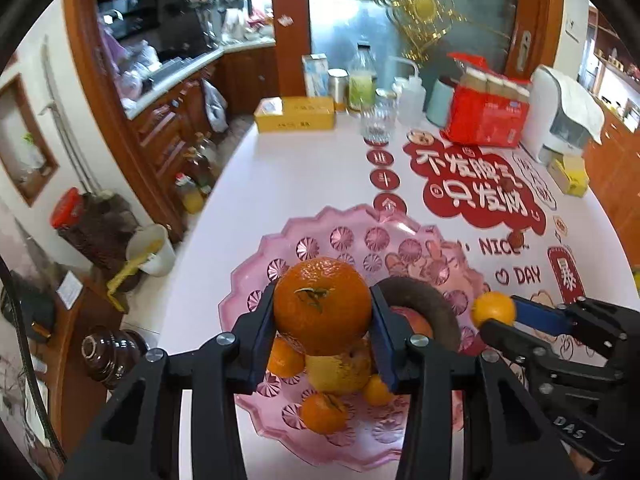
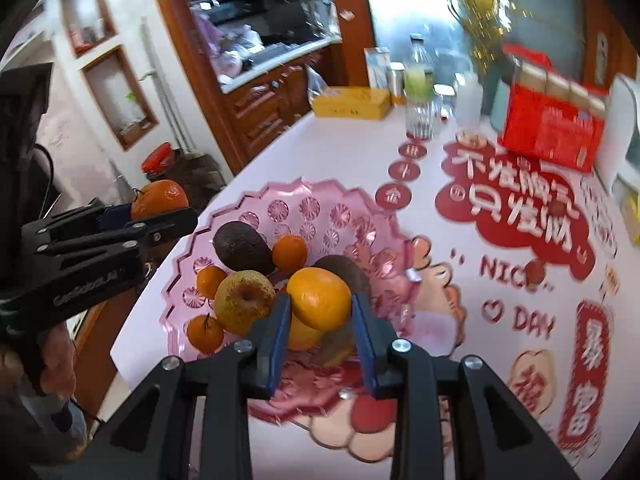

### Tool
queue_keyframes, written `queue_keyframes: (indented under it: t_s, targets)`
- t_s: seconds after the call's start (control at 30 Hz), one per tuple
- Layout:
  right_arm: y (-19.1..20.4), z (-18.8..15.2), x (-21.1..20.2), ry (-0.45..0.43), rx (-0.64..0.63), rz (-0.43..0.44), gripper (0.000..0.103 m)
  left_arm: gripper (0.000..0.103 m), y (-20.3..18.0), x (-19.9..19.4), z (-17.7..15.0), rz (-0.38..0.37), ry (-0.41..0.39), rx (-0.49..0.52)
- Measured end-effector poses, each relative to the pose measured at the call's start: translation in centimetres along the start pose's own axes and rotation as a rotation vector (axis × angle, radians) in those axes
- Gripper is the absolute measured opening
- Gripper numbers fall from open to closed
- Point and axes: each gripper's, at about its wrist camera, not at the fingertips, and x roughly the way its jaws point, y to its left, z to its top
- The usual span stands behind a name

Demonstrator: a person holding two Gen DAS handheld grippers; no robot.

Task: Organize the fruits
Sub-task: 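Carry both held oranges over the pink bowl and open both tools inside, then withdraw both open tools from the bowl toward the red lychees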

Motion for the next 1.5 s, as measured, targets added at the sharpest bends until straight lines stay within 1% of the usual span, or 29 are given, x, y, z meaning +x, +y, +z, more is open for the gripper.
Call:
queue_keyframes:
  t_s: [0.13,0.27,0.43,0.53,0.6,0.63,0.67,0.7,0.77,0.8,0.97,1.27,1.5]
  targets:
    - [0.8,0.1,2.9,0.041,0.063,-0.029,0.031,0.042,0.4,2.8,0.4,-0.044,0.045,0.046]
    - [1.2,0.2,4.7,0.067,0.103,-0.056,0.031,0.042,0.1,5.4,0.9,-0.085,0.075,0.095]
    - [1.2,0.6,5.9,0.08,0.123,-0.089,0.032,0.043,-0.5,7.6,1.3,-0.124,0.115,0.112]
    - [1.2,0.8,6.1,0.086,0.122,-0.092,0.033,0.043,-0.7,8.4,1.4,-0.134,0.13,0.115]
    - [1.2,0.8,6.0,0.08,0.118,-0.101,0.038,0.045,-0.9,8.8,1.4,-0.139,0.143,0.116]
    - [1.2,0.8,5.9,0.076,0.116,-0.104,0.044,0.053,-1.1,8.9,1.4,-0.141,0.144,0.115]
    - [1.1,0.8,5.8,0.069,0.116,-0.107,0.048,0.063,-1.1,8.8,1.5,-0.143,0.136,0.113]
    - [1.1,0.8,5.7,0.062,0.117,-0.107,0.049,0.068,-1.2,8.6,1.5,-0.143,0.122,0.112]
    - [1.0,0.8,5.4,0.057,0.118,-0.106,0.049,0.081,-1.4,8.1,1.6,-0.133,0.102,0.117]
    - [0.9,0.8,5.4,0.058,0.119,-0.104,0.05,0.083,-1.5,7.8,1.6,-0.126,0.094,0.122]
    - [0.9,0.5,5.0,0.062,0.131,-0.089,0.05,0.085,-2.0,6.8,1.4,-0.107,0.084,0.144]
    - [1.8,-0.6,3.4,0.066,0.107,-0.085,0.05,0.086,-2.2,4.9,0.5,-0.112,0.082,0.132]
    - [1.6,-1.9,2.1,0.06,0.098,-0.086,0.05,0.087,-3.4,3.8,-0.6,-0.111,0.097,0.117]
